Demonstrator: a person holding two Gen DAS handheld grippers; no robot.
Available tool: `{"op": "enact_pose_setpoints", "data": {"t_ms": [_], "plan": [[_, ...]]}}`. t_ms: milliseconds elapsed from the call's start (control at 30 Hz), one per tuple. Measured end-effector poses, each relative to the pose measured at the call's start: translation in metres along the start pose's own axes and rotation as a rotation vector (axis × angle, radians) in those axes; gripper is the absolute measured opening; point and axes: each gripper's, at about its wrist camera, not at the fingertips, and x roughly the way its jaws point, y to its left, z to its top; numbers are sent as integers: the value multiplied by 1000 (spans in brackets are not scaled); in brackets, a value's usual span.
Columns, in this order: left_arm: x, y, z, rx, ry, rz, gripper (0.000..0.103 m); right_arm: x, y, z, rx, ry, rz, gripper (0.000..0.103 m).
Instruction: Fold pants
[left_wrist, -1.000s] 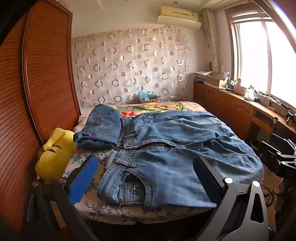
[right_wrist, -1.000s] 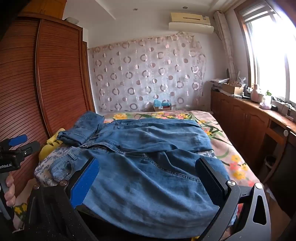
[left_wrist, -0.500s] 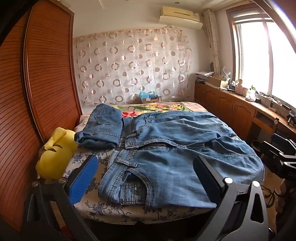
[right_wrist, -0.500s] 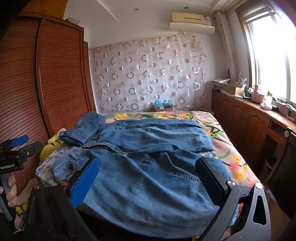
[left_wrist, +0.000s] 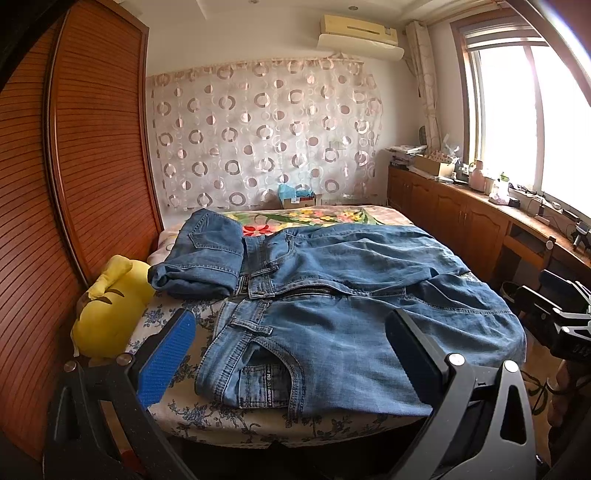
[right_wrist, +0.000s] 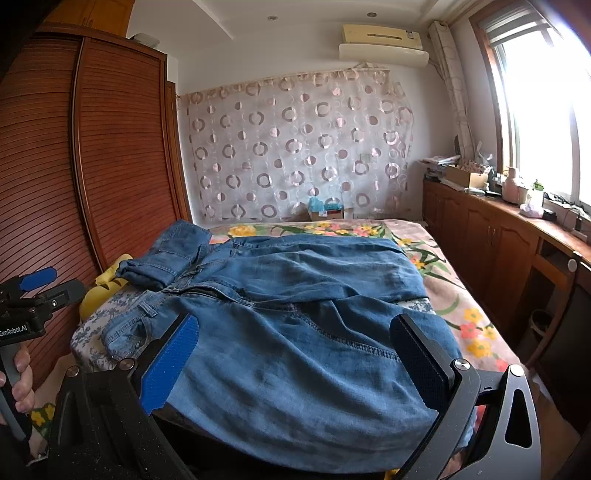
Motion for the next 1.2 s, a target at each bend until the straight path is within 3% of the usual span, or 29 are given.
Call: {"op": "enact_pose_setpoints", "data": {"t_ms": [1200], "plan": [[-1, 5, -1, -4, -9, 1, 103, -4, 4, -1, -15, -11, 2, 103]]}}
